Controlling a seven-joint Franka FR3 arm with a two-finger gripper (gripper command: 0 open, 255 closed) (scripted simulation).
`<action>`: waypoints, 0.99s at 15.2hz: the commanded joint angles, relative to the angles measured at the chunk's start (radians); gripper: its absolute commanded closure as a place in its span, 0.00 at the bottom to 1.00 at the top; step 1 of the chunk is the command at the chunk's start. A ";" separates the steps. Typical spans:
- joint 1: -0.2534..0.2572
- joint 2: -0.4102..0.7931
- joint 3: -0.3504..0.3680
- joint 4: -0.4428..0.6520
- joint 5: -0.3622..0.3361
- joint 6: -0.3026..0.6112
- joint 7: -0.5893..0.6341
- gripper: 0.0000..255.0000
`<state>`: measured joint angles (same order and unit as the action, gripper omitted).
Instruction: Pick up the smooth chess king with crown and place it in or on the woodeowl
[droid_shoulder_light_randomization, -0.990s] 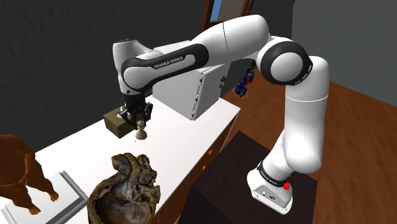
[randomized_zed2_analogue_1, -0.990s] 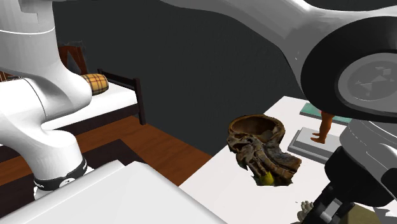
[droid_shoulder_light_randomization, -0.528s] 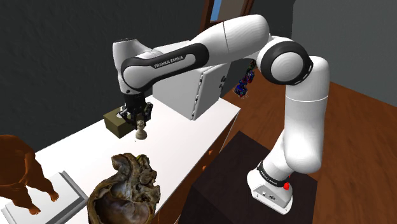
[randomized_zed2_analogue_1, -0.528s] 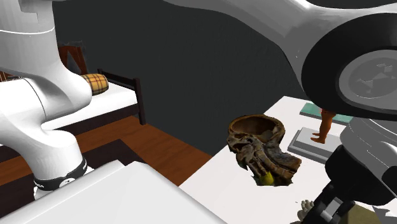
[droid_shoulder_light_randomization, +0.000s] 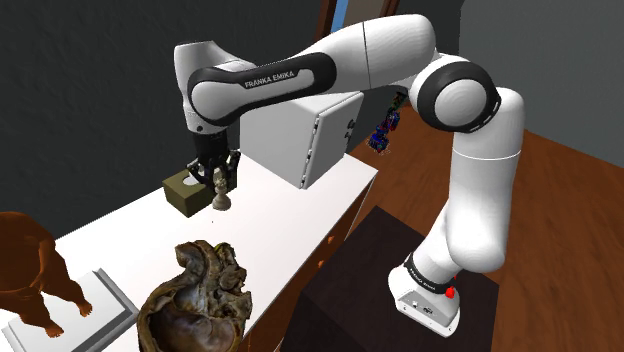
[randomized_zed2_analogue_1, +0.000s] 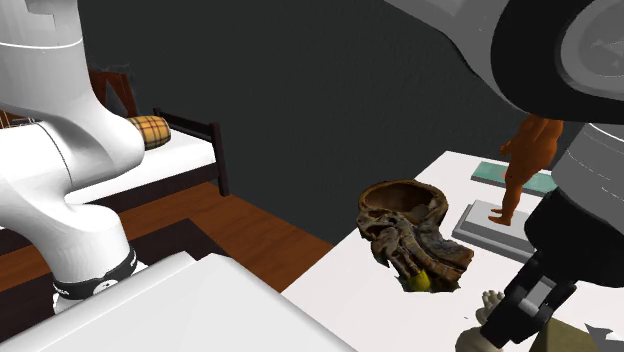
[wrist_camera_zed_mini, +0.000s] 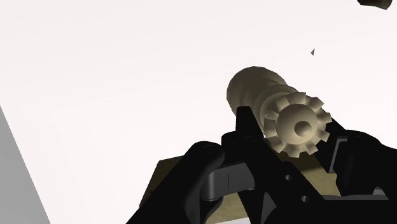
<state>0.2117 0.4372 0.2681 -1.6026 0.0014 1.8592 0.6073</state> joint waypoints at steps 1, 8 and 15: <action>-0.001 -0.010 0.001 0.015 0.002 -0.024 0.000 1.00; -0.001 -0.033 0.004 0.076 0.007 -0.108 0.004 1.00; 0.000 -0.046 0.007 0.152 0.010 -0.196 0.009 1.00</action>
<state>0.2116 0.3927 0.2748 -1.4630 0.0115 1.6771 0.6155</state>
